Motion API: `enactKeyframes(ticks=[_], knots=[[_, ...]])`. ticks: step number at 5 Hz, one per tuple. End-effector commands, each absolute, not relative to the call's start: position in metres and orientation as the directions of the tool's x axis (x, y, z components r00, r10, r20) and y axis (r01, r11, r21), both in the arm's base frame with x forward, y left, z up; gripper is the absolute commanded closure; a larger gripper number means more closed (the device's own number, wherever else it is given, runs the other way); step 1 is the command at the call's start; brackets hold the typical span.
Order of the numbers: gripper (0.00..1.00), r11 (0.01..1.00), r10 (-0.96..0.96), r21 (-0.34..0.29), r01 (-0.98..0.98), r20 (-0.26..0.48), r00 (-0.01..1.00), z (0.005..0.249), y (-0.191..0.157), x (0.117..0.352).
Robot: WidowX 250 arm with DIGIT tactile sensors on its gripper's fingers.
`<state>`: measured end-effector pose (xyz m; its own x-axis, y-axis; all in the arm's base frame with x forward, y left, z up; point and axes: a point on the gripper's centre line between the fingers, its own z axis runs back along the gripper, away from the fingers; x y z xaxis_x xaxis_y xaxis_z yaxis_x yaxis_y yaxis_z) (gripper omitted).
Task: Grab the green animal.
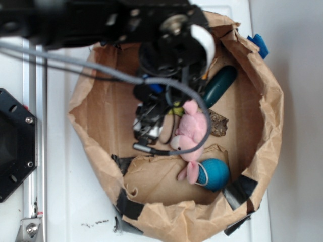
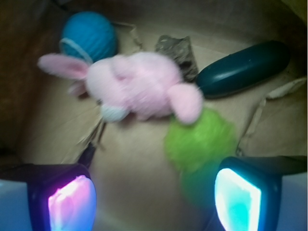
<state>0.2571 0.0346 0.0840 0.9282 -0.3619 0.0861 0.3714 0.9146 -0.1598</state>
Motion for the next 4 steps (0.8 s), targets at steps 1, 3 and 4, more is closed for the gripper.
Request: enactKeyframes(ticks=[1, 3, 4], knots=[[0.0, 0.902, -0.398, -0.131, 0.411, 0.11, 0.911, 0.052, 0.03, 0.278], [0.0, 0.893, -0.42, -0.115, 0.436, 0.14, 0.897, 0.035, 0.023, 0.287], [0.35, 0.906, -0.408, -0.059, 0.42, 0.154, 0.9, 0.029, 0.021, 0.285]])
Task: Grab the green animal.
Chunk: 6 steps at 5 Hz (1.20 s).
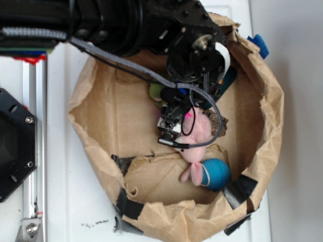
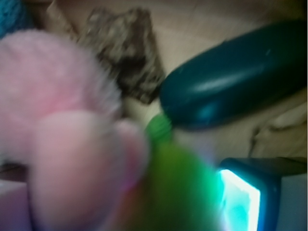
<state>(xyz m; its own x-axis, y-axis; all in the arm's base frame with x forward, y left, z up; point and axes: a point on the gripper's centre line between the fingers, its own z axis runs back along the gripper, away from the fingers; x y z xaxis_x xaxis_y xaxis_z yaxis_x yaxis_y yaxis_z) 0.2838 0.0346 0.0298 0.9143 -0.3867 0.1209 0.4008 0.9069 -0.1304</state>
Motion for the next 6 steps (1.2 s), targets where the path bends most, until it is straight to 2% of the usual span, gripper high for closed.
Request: enactKeyframes(ticks=[1, 2, 3, 4, 5, 6], knots=[[1.0, 0.907, -0.407, -0.042, 0.419, 0.165, 0.898, 0.03, 0.022, 0.284], [1.0, 0.912, -0.387, -0.072, 0.404, 0.183, 0.904, 0.041, 0.026, 0.284], [1.0, 0.925, -0.334, -0.097, 0.367, 0.252, 0.908, 0.086, 0.024, 0.281], [1.0, 0.948, -0.303, 0.012, 0.319, 0.349, 0.887, 0.136, 0.008, 0.267], [1.0, 0.977, -0.184, -0.033, 0.209, 0.355, 0.916, 0.176, -0.003, 0.256], [1.0, 0.994, -0.033, -0.09, 0.063, 0.306, 0.952, 0.193, -0.004, 0.259]])
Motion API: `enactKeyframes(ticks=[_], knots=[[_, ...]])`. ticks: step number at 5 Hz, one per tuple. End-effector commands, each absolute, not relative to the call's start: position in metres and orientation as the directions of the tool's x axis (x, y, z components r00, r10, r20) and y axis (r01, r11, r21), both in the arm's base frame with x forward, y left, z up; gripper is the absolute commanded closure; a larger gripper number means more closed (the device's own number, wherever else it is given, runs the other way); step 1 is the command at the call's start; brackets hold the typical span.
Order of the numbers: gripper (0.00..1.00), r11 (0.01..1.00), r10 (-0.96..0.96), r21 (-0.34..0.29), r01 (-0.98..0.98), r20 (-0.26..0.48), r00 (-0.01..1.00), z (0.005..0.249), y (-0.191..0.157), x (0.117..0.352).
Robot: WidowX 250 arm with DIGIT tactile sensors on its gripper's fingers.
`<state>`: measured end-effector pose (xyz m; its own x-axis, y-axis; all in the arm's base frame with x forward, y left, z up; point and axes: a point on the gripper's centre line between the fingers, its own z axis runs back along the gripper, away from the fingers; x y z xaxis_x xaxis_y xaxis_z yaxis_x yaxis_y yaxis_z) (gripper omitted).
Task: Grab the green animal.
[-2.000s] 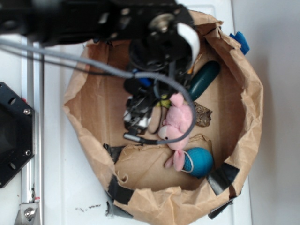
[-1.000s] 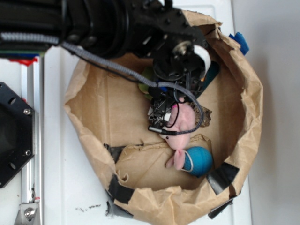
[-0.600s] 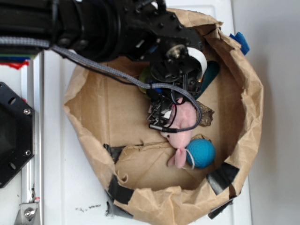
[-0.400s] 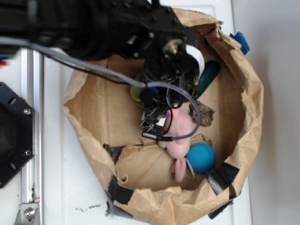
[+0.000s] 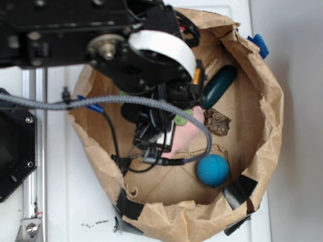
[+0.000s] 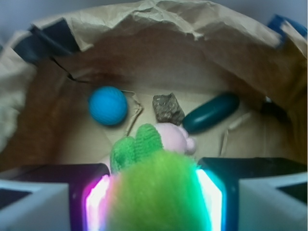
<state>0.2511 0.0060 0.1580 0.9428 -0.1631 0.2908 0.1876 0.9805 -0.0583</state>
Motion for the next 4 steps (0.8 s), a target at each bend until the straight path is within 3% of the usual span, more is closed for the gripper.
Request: enactKeyframes(ticks=[1, 2, 4], knots=[[1.0, 0.99, 0.109, -0.108, -0.087, 0.214, 0.971, 0.1988, -0.0028, 0.2604], [1.0, 0.982, 0.165, -0.121, -0.146, 0.174, 0.971, 0.1998, -0.0033, 0.2595], [1.0, 0.983, 0.181, -0.084, -0.166, 0.219, 0.959, 0.1974, -0.0032, 0.2578]])
